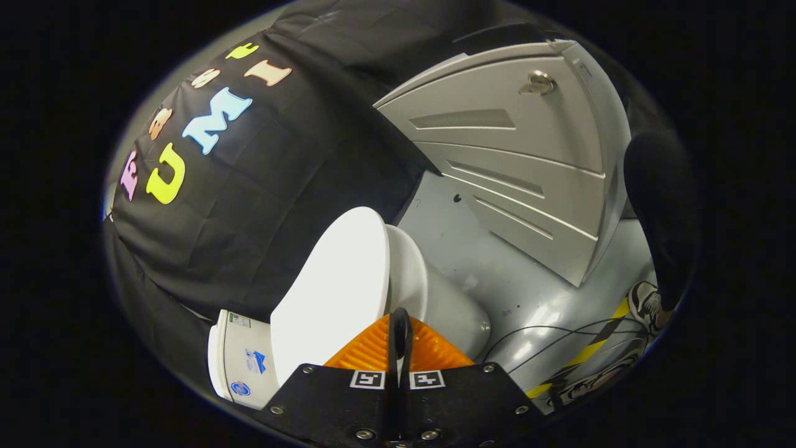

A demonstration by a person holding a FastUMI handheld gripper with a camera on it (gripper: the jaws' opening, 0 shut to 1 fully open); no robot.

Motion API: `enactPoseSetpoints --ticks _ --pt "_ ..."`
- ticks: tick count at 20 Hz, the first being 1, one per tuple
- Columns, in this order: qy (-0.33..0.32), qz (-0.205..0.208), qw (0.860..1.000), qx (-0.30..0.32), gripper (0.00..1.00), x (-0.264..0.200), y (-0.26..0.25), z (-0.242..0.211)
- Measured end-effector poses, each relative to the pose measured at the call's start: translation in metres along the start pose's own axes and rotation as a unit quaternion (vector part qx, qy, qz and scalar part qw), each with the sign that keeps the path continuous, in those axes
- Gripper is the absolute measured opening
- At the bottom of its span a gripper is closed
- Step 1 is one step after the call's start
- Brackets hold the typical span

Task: Open the toilet lid.

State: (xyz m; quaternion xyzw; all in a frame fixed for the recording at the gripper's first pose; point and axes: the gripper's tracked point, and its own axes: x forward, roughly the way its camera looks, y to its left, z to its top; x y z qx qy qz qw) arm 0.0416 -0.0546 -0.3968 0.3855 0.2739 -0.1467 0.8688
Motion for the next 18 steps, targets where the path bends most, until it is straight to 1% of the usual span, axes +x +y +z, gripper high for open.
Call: enactPoseSetpoints --ticks 5,8,11,18 --pt "-0.011 0.008 0.999 -0.032 0.0 -0.015 0.02 0.011" --pt "-0.018 0.007 0.998 -0.068 0.0 -0.025 0.032 0.017" --pt "-0.032 0.016 0.996 -0.086 0.0 -0.035 0.048 0.024" --pt "-0.06 0.022 0.987 -0.147 0.0 -0.056 0.08 0.034"
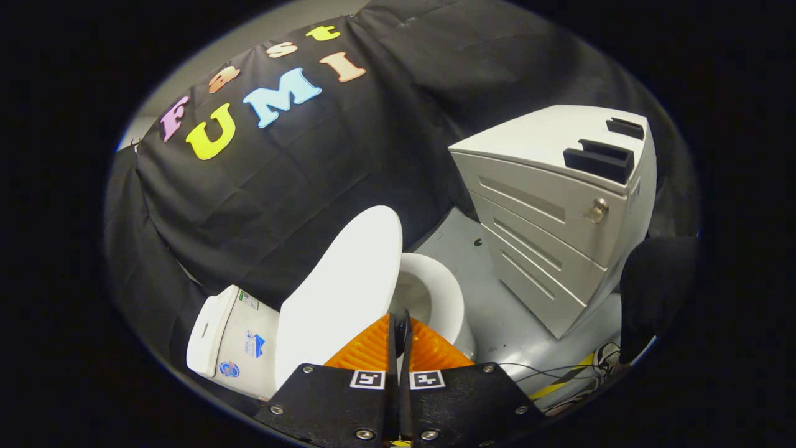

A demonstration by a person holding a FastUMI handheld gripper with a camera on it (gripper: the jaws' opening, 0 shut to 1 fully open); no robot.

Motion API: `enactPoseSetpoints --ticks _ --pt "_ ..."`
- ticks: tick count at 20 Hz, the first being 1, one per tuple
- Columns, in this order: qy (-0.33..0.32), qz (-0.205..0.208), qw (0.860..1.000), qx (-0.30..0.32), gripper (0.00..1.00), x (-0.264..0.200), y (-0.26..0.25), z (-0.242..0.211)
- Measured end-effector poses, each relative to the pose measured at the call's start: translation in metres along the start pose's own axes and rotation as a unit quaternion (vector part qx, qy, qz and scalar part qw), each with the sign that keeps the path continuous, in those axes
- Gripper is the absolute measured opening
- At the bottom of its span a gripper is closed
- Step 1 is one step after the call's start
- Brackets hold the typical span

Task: Open the toilet lid.

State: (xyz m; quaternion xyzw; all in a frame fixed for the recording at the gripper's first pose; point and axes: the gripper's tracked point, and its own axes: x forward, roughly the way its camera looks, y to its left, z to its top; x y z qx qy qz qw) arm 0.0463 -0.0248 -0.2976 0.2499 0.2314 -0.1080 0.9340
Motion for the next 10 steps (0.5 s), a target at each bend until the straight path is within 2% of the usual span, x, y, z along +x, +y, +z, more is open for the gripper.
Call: enactPoseSetpoints --ticks 10 --pt "-0.048 0.006 0.993 -0.11 0.0 -0.037 0.074 0.039"
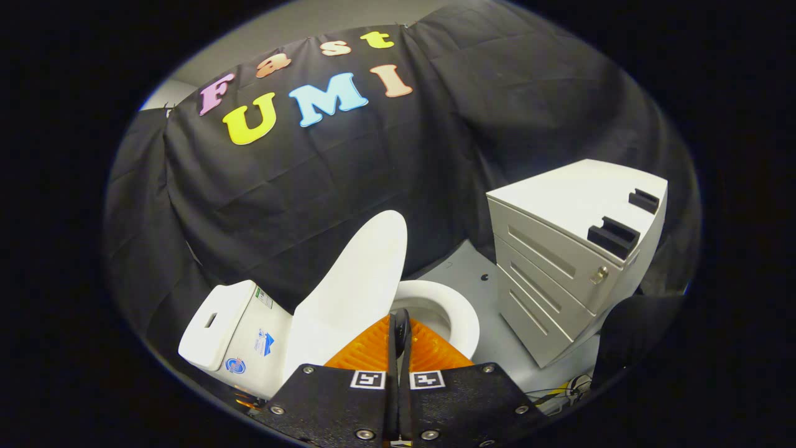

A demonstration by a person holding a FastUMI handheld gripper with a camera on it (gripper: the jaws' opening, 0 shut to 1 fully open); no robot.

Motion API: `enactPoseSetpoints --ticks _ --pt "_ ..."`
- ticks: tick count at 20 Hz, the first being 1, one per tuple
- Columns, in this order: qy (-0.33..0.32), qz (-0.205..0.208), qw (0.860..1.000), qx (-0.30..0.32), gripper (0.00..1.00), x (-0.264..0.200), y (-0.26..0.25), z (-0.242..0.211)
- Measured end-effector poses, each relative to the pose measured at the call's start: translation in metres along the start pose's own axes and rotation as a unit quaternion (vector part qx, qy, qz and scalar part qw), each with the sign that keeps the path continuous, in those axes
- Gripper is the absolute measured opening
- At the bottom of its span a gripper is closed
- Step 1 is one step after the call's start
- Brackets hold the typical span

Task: Open the toilet lid.

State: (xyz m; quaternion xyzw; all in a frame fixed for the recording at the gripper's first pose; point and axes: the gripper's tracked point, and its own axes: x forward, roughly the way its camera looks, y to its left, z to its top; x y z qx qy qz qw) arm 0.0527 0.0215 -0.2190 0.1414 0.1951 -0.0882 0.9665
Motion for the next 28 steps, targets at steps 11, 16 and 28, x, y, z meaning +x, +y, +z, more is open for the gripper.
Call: enactPoseSetpoints --ticks 11,16,28 --pt "-0.033 -0.007 0.996 -0.083 0.0 -0.024 0.059 0.031" --pt "-0.038 -0.013 0.991 -0.127 0.0 -0.031 0.079 0.04" --pt "-0.067 0.004 0.987 -0.147 0.0 -0.048 0.13 0.053"
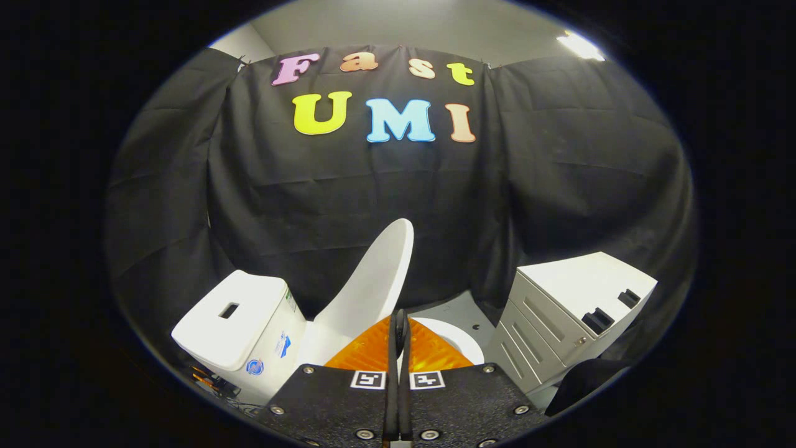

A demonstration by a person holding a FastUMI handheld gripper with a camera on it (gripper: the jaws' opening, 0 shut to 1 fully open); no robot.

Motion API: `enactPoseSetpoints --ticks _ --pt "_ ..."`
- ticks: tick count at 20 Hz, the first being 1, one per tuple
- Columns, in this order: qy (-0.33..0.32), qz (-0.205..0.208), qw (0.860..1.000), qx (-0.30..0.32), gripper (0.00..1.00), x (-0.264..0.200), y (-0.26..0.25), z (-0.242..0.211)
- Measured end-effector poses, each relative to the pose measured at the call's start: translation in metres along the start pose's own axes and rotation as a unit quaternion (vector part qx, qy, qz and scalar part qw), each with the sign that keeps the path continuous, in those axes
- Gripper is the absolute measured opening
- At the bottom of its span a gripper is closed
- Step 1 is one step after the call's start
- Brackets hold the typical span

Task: Open the toilet lid.

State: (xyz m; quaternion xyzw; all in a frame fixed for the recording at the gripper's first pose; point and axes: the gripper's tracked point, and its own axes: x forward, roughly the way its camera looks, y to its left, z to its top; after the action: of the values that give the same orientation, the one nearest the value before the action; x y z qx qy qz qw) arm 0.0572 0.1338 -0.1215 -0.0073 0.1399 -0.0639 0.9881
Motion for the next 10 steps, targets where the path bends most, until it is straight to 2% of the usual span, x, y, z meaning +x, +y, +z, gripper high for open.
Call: enactPoseSetpoints --ticks 10 --pt "-0.027 0.018 0.998 -0.049 0.0 -0.014 0.051 0.025"
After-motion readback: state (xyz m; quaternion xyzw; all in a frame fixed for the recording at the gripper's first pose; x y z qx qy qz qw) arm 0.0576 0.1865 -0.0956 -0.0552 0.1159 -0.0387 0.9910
